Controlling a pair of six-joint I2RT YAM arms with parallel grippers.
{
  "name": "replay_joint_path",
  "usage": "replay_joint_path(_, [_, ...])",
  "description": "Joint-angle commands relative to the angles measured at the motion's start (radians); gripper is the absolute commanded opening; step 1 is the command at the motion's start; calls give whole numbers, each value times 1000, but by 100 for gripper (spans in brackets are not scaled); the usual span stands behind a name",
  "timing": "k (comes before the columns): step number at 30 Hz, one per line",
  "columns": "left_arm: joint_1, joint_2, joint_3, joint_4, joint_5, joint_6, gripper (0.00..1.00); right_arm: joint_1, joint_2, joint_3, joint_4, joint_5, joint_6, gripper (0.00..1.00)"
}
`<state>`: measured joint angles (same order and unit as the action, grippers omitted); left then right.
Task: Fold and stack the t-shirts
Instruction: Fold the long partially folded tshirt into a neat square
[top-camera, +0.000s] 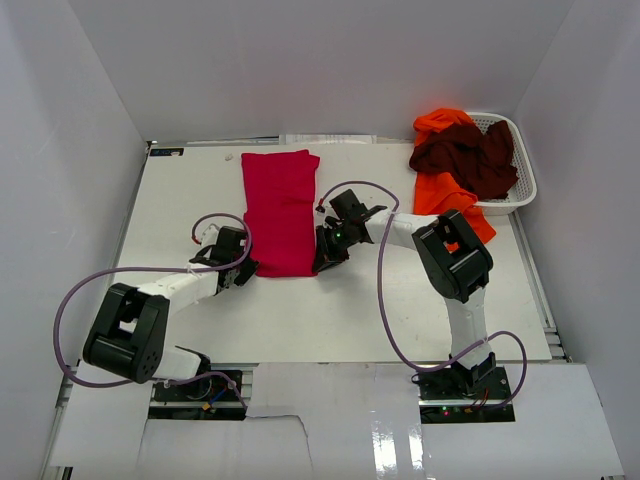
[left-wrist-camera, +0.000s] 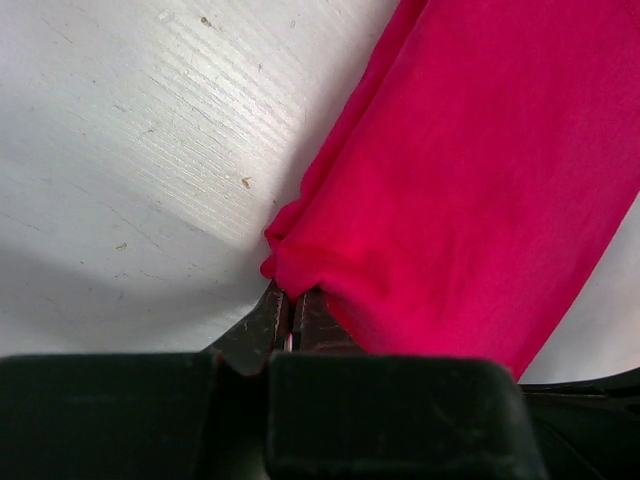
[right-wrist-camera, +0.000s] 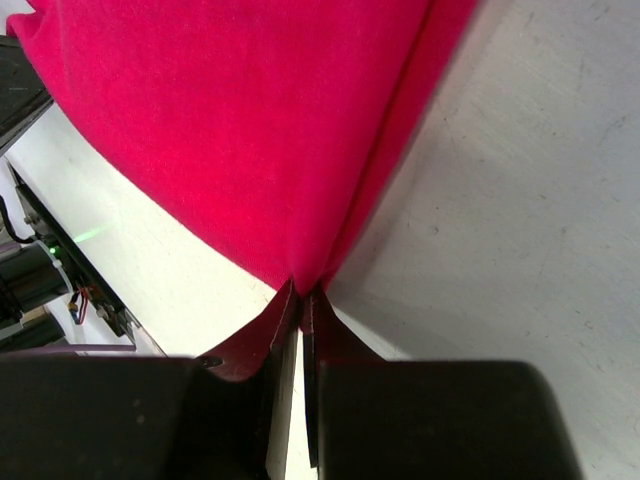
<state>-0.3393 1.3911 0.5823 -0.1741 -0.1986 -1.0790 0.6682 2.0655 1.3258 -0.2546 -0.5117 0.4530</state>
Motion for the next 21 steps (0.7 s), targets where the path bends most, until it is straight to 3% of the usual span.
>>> replay_joint_path(1, [5,25,-21,-58,-35,33,0,-1,-11,-36,-40,45,-33,8])
replay_joint_path(8, [5,22,-9,-39,103,165,0,-25,-89,-117,-40,55,-40,8])
replay_joint_path(14, [-16,-12,-19,-30,270,209,0,-56,-240,-296,-38,76,-57,8])
replay_joint_path(21, [-177,-138,-88,-83,326,82,0,-58,-422,-494,-37,88,-37,8])
